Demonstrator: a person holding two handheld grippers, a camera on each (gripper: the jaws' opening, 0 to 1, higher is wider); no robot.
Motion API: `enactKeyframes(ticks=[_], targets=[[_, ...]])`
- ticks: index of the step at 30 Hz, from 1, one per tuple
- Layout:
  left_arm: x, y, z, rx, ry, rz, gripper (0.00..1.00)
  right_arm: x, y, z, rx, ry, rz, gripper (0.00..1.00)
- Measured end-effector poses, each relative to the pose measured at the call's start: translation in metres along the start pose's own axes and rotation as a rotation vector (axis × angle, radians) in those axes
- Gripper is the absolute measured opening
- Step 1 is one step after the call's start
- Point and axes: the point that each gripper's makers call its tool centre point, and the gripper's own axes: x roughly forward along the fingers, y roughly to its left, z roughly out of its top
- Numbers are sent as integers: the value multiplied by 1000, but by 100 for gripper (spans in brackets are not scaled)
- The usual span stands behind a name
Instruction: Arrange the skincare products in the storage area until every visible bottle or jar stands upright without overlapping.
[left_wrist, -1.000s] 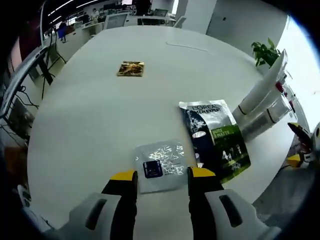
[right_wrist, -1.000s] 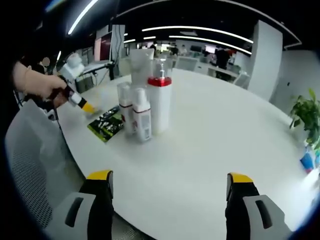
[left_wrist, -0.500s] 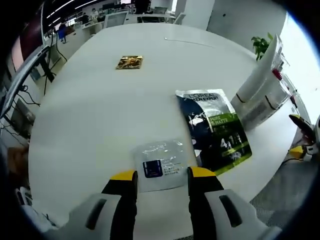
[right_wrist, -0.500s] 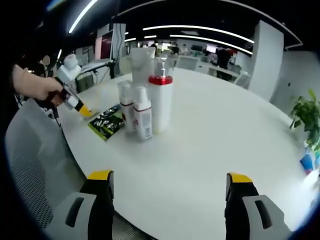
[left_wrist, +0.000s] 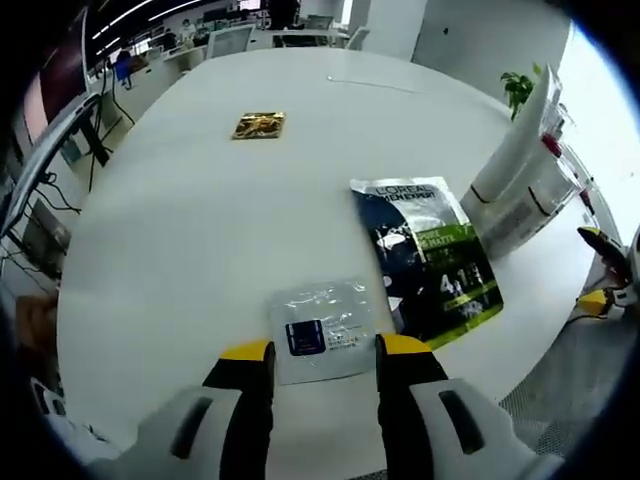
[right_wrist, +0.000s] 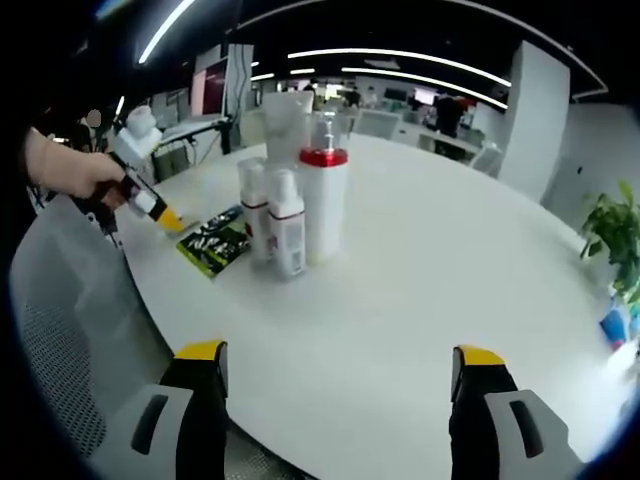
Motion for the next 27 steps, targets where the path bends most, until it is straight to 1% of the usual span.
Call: enactKeyframes(ticks=[4, 8, 11, 14, 16, 18, 20, 23, 25, 27], targets=[[0, 0, 1, -26, -2, -9, 39, 0, 0, -1, -1, 5, 3, 97], [0, 1, 2, -11, -3, -5, 38, 1, 1, -2, -5, 11, 4, 97], [-1, 3, 3, -15, -8, -8, 40, 1, 2, -3, -9, 16, 7, 97], [-5, 1, 5, -19, -32, -24, 41, 2, 2, -4, -10, 19, 10, 97], [-8, 0, 8, -21, -51, -34, 44, 2, 2, -4, -10, 21, 10, 97], [-9, 3, 10, -27, -71, -22, 47, 2, 2, -5, -13, 25, 12, 97], [-7, 7, 16, -39, -88, -37, 48, 1, 1, -5, -10, 25, 5, 98], [-16, 5, 19, -44, -135, -49, 50, 1, 3, -6, -4, 30, 9, 98], [-17, 9, 20, -53, -143, -52, 52, 1, 3, -7, -10, 35, 12, 98], [-19, 14, 18, -56, -138, -43, 53, 1, 5, -6, -11, 37, 16, 98]])
